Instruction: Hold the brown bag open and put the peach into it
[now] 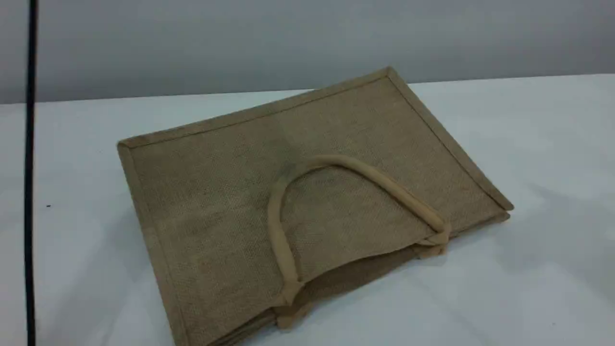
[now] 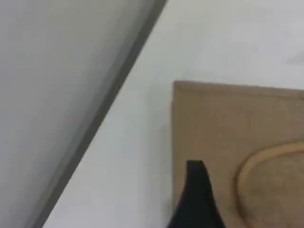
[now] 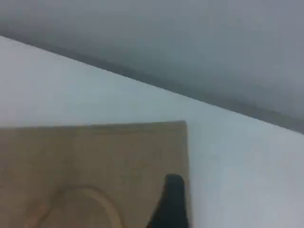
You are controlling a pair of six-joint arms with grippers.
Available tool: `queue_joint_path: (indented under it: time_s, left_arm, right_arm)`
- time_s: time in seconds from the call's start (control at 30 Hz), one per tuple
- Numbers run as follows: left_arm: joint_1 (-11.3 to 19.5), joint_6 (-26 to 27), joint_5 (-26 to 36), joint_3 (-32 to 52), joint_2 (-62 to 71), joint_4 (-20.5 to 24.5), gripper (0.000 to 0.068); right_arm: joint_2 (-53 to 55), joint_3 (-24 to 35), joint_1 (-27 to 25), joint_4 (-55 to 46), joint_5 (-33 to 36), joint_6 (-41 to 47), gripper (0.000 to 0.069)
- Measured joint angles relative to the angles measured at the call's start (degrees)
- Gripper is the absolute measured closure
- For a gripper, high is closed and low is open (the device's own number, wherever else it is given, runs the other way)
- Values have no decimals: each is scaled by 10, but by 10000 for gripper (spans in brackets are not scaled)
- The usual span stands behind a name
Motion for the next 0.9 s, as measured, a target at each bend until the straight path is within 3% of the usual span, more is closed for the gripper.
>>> queue_joint_path:
  time_s: [0.23, 0.4, 0.67, 0.9]
  left_arm:
    - [0, -154, 2, 1, -87, 138, 192]
    - [0, -250, 2, 34, -157, 192, 192]
    - [0, -307, 1, 152, -296, 196, 192]
    - [0, -309, 0, 322, -455, 195, 192]
  right_arm:
    - [-121, 0, 1, 0, 86, 14, 106]
    - [-218, 0, 1, 0, 138, 25, 106]
    - [-357, 0, 1, -2, 228, 49, 106]
    - [-446, 1, 1, -16, 297, 65, 106]
